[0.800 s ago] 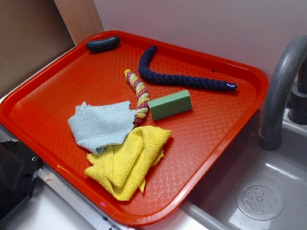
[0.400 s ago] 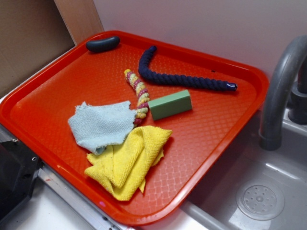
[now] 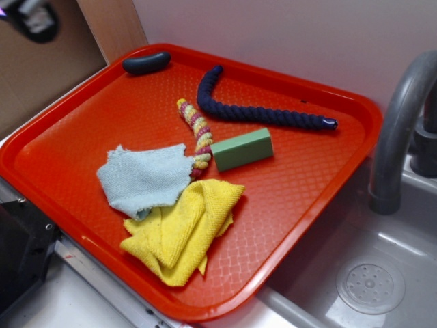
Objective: Grab the green block.
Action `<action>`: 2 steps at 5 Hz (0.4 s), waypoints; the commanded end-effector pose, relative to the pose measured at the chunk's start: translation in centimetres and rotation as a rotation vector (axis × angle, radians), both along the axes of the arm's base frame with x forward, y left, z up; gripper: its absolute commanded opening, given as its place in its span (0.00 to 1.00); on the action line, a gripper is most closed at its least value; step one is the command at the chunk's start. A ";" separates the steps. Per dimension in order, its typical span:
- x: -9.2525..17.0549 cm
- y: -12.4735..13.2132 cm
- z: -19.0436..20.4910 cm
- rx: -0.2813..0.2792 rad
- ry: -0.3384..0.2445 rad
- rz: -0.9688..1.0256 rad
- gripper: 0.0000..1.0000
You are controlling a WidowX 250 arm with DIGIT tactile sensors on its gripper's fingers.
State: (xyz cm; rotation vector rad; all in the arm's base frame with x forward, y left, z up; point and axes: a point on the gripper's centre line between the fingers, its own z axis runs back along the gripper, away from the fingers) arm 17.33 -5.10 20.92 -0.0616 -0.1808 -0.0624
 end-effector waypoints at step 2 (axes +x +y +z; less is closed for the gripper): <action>9.3 -6.5 -6.8 -0.057 -0.051 -0.322 1.00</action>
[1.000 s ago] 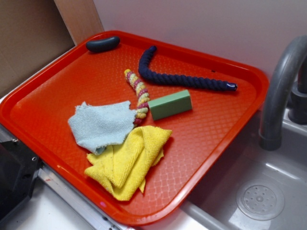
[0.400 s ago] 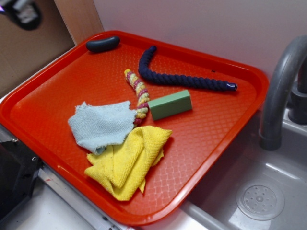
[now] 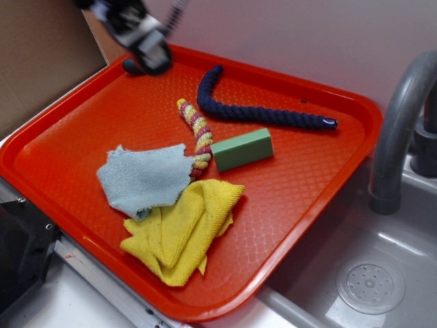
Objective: Grab the green block.
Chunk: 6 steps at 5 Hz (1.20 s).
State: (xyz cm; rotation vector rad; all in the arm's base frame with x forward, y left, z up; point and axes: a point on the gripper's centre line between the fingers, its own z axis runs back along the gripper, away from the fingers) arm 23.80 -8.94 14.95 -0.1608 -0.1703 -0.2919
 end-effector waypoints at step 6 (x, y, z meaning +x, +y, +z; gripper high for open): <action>3.7 -4.9 -9.6 0.164 0.086 -0.199 1.00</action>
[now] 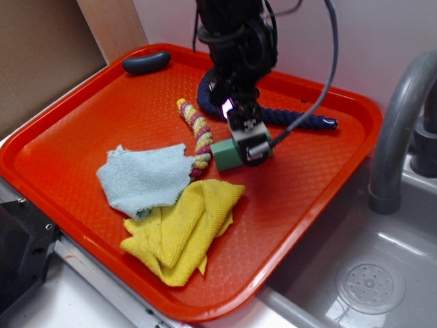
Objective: Grab the green block.
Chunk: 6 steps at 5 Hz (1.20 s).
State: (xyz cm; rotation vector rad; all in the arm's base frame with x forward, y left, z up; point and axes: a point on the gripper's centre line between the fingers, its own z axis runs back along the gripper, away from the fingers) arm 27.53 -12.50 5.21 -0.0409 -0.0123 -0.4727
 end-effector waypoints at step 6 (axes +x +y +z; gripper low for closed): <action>-0.6 0.9 6.1 0.115 -0.102 0.120 0.00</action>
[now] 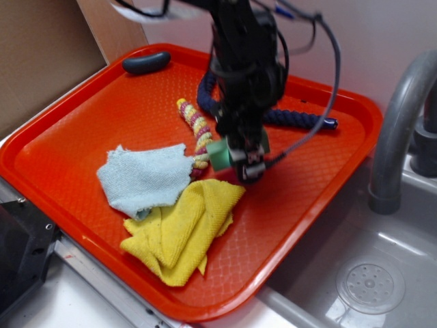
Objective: Grab the green block.
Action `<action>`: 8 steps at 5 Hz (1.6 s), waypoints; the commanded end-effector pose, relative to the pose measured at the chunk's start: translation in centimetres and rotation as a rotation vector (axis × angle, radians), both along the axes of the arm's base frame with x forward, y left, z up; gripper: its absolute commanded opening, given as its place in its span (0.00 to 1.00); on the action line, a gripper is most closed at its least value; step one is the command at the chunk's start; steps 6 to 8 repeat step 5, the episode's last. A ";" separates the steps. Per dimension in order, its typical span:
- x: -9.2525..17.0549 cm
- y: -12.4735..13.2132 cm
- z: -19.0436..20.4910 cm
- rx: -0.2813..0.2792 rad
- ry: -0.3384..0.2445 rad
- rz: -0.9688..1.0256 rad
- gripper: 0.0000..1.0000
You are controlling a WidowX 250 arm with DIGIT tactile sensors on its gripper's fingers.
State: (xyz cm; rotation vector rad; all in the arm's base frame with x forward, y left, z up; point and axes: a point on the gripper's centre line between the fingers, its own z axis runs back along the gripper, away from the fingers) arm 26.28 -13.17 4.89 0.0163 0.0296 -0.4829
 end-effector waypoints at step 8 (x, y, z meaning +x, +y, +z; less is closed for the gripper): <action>-1.2 9.5 13.6 0.105 -0.217 0.466 0.00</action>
